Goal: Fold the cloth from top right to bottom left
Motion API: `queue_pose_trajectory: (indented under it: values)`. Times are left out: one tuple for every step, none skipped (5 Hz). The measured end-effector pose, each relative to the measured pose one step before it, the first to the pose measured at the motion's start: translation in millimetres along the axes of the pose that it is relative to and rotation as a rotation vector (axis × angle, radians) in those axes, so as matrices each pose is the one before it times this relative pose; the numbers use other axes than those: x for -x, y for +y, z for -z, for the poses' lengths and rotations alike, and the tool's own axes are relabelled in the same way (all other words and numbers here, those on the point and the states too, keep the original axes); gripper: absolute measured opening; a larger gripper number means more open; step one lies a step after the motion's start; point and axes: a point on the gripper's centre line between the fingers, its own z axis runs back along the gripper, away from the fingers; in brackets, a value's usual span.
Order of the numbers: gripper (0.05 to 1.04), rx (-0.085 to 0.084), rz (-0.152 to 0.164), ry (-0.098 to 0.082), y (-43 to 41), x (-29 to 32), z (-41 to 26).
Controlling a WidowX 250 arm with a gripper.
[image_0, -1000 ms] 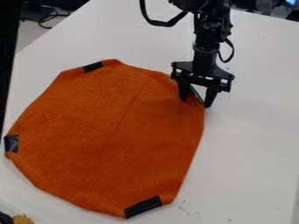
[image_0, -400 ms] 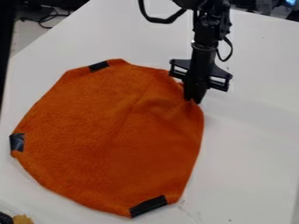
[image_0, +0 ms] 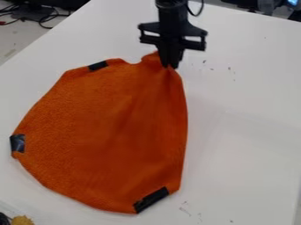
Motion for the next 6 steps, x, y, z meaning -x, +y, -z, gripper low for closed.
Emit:
queue_pose_trajectory:
  values:
    - [0.089, 0.056, -0.1943, -0.0503, 53.49, 10.57, -19.27]
    - [0.089, 0.017, -0.15, 0.006, 53.09, 12.84, -1.19]
    - [0.089, 0.0096, -0.0992, 0.026, 60.38, 3.18, 6.15]
    - [0.089, -0.0022, -0.06, 0.0578, 32.85, 6.84, 14.93]
    - [0.089, -0.0167, -0.0612, 0.0394, 33.98, 8.5, 9.38]
    - [0.118, -0.0256, -0.003, 0.0223, 23.06, 6.12, 10.41]
